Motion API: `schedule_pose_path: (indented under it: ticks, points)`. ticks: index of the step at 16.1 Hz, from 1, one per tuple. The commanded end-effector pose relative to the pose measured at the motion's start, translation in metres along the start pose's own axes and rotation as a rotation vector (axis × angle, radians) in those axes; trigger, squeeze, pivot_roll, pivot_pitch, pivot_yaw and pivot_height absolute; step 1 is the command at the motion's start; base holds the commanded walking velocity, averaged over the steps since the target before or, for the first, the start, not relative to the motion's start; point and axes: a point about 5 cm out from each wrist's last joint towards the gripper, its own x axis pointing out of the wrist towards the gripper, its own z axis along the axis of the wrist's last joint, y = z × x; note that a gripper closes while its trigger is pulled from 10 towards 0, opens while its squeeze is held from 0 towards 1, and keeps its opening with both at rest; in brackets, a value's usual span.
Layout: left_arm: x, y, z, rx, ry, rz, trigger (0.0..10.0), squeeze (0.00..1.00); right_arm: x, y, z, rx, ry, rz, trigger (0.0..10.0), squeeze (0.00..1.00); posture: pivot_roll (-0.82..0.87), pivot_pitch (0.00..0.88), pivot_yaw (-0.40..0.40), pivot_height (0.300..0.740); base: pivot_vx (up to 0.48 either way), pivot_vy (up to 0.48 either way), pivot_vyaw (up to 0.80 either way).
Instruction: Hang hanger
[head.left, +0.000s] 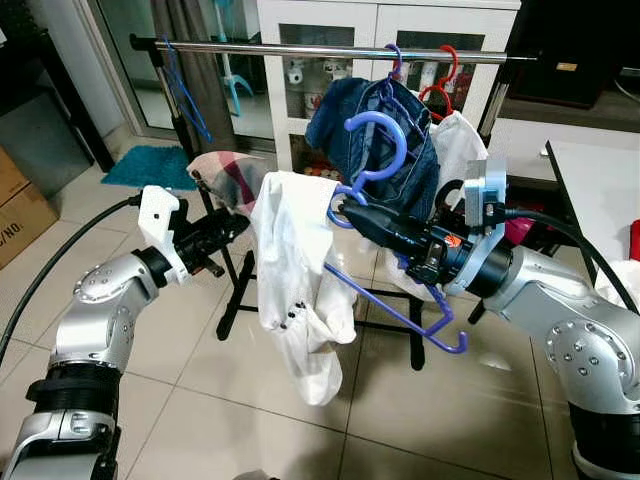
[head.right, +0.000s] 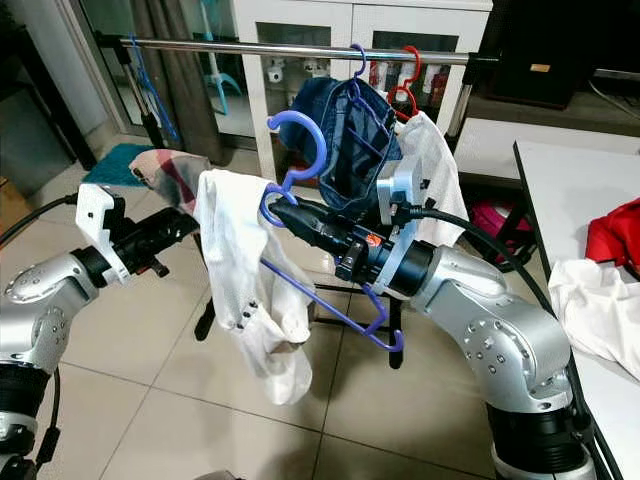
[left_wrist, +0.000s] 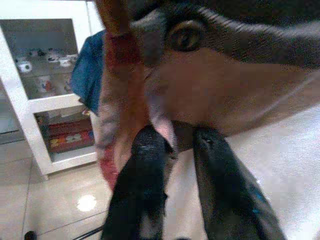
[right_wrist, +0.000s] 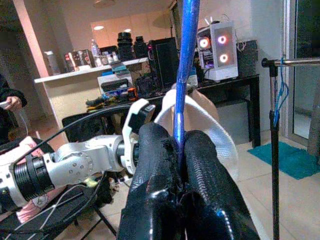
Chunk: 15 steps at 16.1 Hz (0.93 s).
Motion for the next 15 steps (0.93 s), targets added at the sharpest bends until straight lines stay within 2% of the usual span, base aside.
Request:
schedule_pose_path:
  ticks: [1,8,13,15]
  points:
    - [0.000,0.004,0.004,0.020,-0.006,0.023,0.0,0.00,0.003,0.004,0.008,-0.015,-0.027,0.033,10.0,0.00,-0.14,0.000,0.082,0.740,0.000,0.000,0.00]
    - [0.000,0.010,0.000,0.022,-0.003,0.078,0.0,0.00,0.003,0.003,0.008,-0.014,-0.030,0.030,10.0,0.00,-0.15,0.000,0.082,0.740,0.000,0.000,0.00]
    - [-0.007,0.032,0.005,0.057,-0.032,0.289,0.0,0.00,0.002,0.002,0.009,-0.014,-0.030,0.025,10.0,0.00,-0.15,0.000,0.078,0.740,0.000,0.000,0.00]
    - [-0.010,0.036,0.007,0.060,-0.050,0.334,0.0,0.00,0.002,0.002,0.009,-0.013,-0.031,0.026,10.0,0.00,-0.15,0.000,0.076,0.740,0.000,0.000,0.00]
